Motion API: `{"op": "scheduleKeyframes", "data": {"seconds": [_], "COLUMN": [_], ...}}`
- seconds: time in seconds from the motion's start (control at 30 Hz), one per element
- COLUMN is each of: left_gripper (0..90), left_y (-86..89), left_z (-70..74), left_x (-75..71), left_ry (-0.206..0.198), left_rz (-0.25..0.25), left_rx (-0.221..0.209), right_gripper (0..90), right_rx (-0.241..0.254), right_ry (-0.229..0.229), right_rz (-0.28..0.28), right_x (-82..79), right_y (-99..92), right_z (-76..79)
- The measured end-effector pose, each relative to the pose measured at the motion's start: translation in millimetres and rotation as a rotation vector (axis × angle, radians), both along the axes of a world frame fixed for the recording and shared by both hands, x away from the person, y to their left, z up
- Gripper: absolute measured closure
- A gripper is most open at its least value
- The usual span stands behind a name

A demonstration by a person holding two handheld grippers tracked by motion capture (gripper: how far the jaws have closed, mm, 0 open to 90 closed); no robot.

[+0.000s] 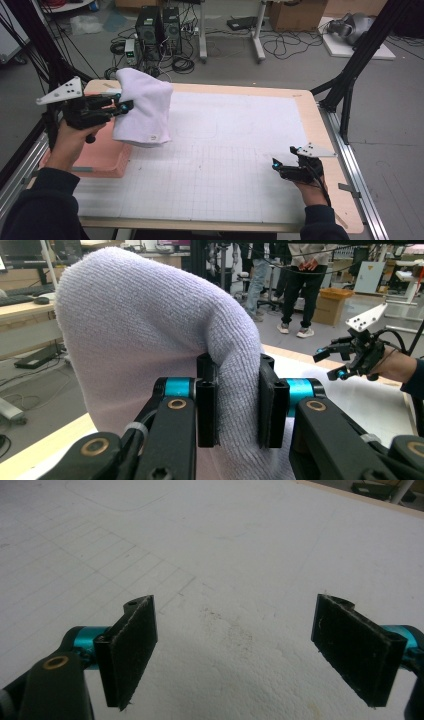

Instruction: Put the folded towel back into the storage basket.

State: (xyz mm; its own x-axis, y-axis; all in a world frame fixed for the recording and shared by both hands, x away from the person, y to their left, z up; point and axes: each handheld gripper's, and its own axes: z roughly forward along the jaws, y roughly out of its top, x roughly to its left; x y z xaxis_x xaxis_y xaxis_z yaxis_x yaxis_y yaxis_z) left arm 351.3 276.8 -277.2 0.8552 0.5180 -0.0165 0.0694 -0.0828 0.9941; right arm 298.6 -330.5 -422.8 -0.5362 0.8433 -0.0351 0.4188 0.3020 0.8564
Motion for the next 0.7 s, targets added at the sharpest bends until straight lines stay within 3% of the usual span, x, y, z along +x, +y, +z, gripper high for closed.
{"op": "scheduleKeyframes", "data": {"seconds": [0.4, 0.7], "left_gripper": [74.3, 74.3], "left_y": [61.3, 92.9], "left_z": [11.3, 17.0], "left_x": [-1.6, -5.0], "left_ry": [0.007, 0.014], "left_rz": [0.052, 0.079], "left_rx": [-0.021, 0.023], "right_gripper": [17.3, 17.4], "right_rx": [-0.005, -0.015], "right_ry": [0.006, 0.006], "right_rz": [0.007, 0.011], "right_x": [0.9, 1.5], "right_y": [5.2, 8.0], "right_z": [0.2, -0.3]}}
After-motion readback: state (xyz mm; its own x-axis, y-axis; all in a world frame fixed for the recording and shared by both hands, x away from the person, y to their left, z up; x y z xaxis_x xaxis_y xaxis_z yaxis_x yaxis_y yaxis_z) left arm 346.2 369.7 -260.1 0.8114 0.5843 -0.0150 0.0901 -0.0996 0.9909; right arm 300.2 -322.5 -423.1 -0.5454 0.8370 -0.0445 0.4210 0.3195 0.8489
